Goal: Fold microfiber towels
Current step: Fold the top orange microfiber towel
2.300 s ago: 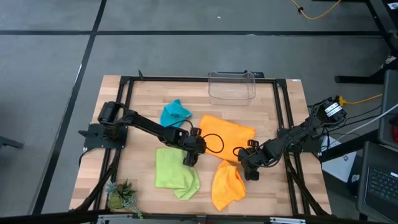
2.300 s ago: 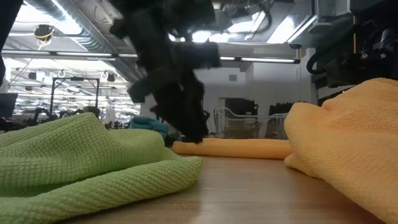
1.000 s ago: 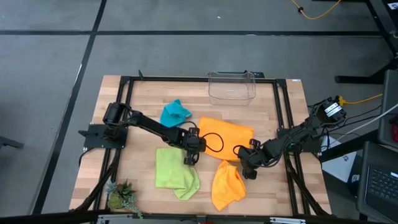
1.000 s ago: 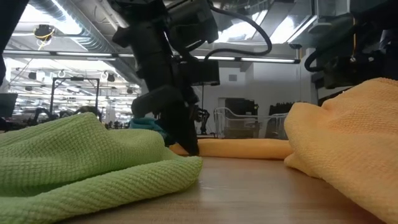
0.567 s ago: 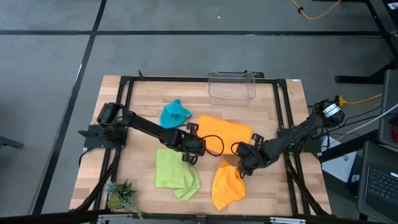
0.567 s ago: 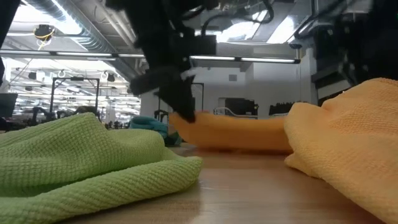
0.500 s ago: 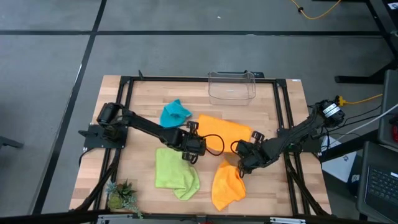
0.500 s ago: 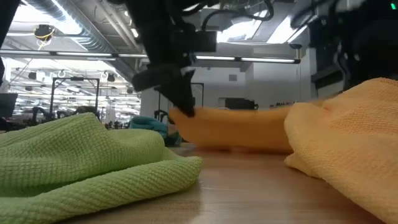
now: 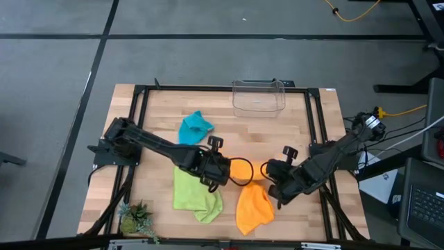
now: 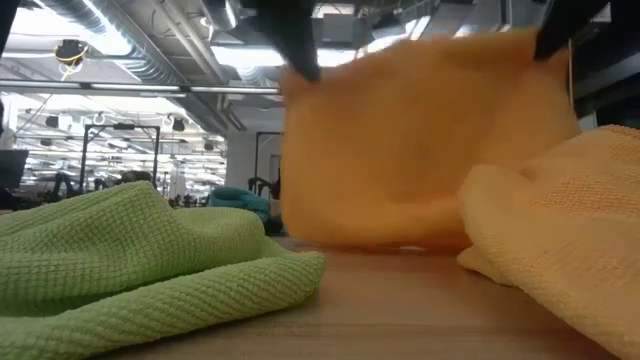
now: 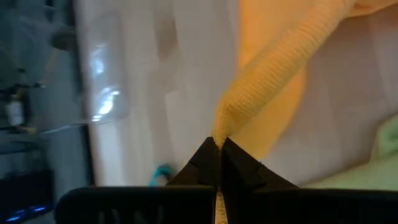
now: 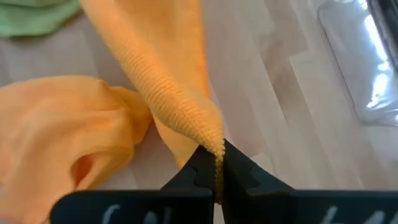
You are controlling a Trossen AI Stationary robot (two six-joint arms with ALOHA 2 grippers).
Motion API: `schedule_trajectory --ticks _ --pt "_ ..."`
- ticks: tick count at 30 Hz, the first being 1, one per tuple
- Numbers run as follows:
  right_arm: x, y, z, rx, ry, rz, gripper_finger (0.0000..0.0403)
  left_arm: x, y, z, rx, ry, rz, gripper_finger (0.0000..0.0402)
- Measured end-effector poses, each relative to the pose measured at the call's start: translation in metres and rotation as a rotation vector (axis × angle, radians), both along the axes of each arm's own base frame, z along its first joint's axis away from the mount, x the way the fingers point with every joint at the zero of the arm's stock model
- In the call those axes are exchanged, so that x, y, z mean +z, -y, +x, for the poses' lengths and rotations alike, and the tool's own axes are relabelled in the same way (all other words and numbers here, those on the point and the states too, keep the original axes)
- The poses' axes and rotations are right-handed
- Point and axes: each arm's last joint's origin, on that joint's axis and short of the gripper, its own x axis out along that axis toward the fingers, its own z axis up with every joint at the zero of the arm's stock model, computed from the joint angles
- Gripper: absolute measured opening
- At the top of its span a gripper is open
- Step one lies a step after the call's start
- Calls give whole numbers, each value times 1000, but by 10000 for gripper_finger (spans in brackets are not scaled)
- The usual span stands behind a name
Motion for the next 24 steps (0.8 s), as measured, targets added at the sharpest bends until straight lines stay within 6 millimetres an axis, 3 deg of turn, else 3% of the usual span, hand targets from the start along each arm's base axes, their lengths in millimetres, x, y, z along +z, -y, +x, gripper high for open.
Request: schedule_trajectory --ticks 6,15,19,24 --pt "22 -4 -7 18 29 -40 4 36 3 -7 44 38 6 0" --pt "23 0 -13 -30 25 -101 4 42 -2 -8 75 45 9 0" --pt "22 -5 -12 -5 -41 21 7 43 1 -11 60 2 -84 0" --pt "33 -8 -12 31 -67 103 4 66 9 -15 -18 -12 -273 0"
